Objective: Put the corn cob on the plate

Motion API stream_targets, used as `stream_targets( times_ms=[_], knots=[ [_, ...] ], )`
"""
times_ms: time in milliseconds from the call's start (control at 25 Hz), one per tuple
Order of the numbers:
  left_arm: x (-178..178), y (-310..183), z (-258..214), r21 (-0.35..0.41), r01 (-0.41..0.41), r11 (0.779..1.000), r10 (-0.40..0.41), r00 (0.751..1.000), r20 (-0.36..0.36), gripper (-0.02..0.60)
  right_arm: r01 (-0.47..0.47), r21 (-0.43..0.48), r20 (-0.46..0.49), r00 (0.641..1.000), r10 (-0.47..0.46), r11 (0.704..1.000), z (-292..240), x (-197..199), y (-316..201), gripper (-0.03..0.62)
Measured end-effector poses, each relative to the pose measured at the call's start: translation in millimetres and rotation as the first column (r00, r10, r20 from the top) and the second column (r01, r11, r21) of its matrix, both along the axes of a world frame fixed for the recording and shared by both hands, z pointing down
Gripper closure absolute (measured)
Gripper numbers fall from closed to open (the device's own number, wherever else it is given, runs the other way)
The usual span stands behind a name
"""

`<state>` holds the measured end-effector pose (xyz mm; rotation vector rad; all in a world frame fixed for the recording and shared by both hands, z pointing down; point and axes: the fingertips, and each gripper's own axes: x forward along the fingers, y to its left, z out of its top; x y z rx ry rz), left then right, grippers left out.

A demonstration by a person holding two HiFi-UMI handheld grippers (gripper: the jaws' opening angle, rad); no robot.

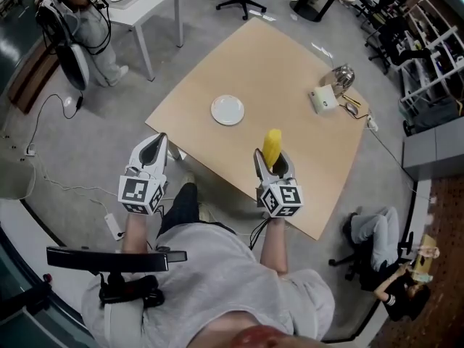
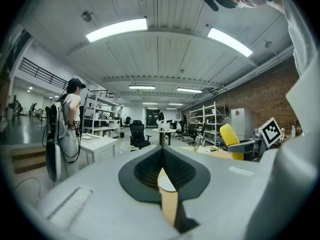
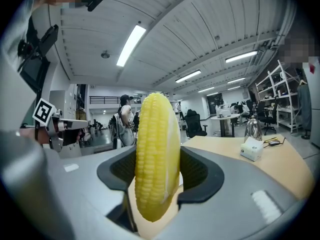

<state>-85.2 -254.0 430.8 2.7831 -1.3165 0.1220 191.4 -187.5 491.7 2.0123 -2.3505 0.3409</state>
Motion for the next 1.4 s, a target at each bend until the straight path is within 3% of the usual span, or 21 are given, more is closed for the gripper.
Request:
stream_targets(
  times_ms=[400, 720, 1400],
  knots=[
    [3, -48, 13, -0.021, -0.017, 1.000, 0.017, 1.000, -0.011, 0.563, -0.008, -0.033, 0.005, 1.000, 0.009, 0.999, 16, -1, -46, 0.347],
    [5, -95, 32, -0.059, -0.023, 0.998, 0.023, 1.000, -0.009, 0.563, -0.001, -0.131, -0.002, 1.000, 0.001, 0.991, 60, 2, -107, 0.347],
    [-1, -126, 45, -0.096, 0.010, 0.995, -0.009, 1.000, 0.003, 0.563, 0.067, -0.359, -0.038, 0.996, -0.086, 0.931, 164, 7, -198, 0.348]
  ],
)
